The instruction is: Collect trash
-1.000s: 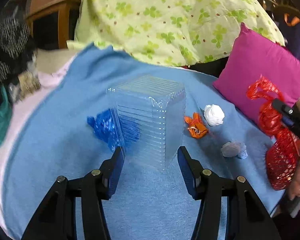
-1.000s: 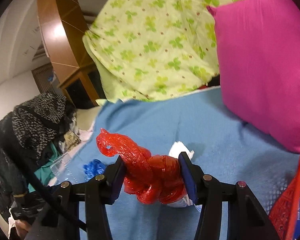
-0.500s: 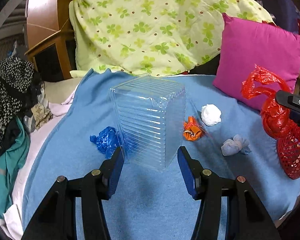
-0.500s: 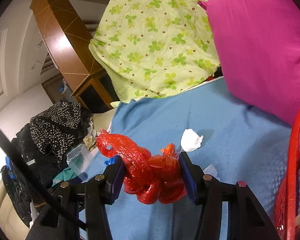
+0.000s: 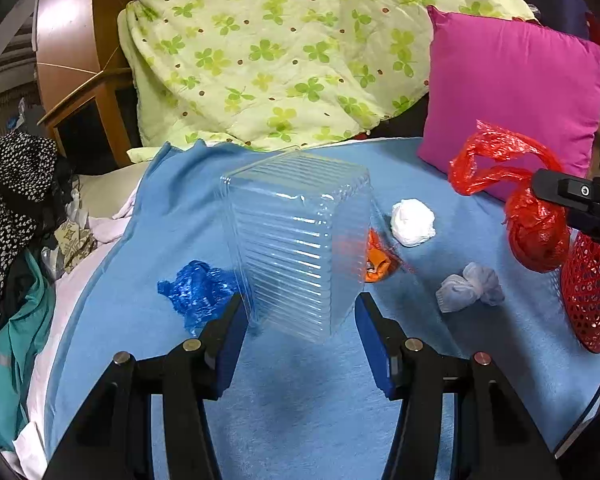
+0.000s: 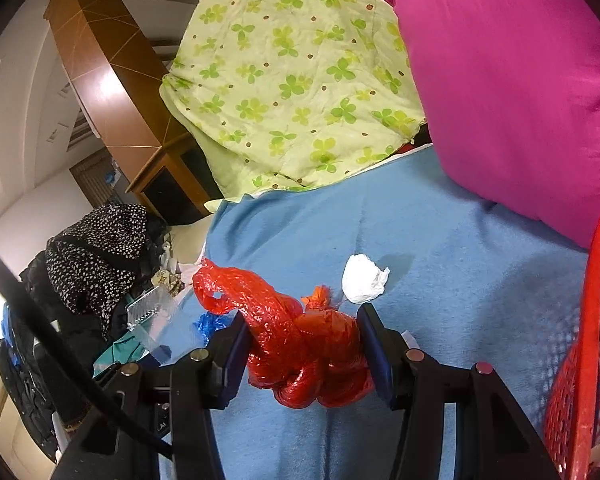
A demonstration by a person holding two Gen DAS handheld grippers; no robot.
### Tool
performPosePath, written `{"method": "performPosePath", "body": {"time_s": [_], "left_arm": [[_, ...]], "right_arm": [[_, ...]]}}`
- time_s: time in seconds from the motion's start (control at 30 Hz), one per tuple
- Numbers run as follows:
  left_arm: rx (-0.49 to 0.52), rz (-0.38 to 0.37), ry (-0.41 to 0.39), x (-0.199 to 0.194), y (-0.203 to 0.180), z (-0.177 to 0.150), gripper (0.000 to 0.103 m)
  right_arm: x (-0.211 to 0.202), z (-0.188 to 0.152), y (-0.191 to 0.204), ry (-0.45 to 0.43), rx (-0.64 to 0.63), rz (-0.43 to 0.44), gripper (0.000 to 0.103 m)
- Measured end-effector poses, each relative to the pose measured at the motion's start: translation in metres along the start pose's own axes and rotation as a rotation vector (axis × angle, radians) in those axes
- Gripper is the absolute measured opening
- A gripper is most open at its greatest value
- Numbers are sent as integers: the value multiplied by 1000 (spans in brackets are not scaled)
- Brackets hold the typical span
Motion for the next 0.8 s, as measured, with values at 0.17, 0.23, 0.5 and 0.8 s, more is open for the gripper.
{"method": "performPosePath", "body": {"time_s": [0.17, 0.23, 0.5, 0.8], "left_arm": [[14, -5, -4, 0, -9, 1, 56], [18, -7, -2, 0, -13, 0, 56], [44, -11, -5, 0, -27, -1, 56], [59, -20, -10, 0, -37, 0, 56]], "right_arm": [[-4, 2, 0, -12, -5, 1, 55], [-7, 1, 1, -19, -3, -2, 55], [-18, 4, -5, -41, 0, -9, 55], [-25, 5, -6, -54, -9, -11, 55]]}}
Point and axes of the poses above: each gripper's, at about its wrist camera, not at the fingertips, and x roughly the way its jaws point, y to its left, z to its top, the point moved 6 cm from there along x, roughly the way its jaws point, and after that the axes turned 7 degrees about -x, right-handed, at the moved point
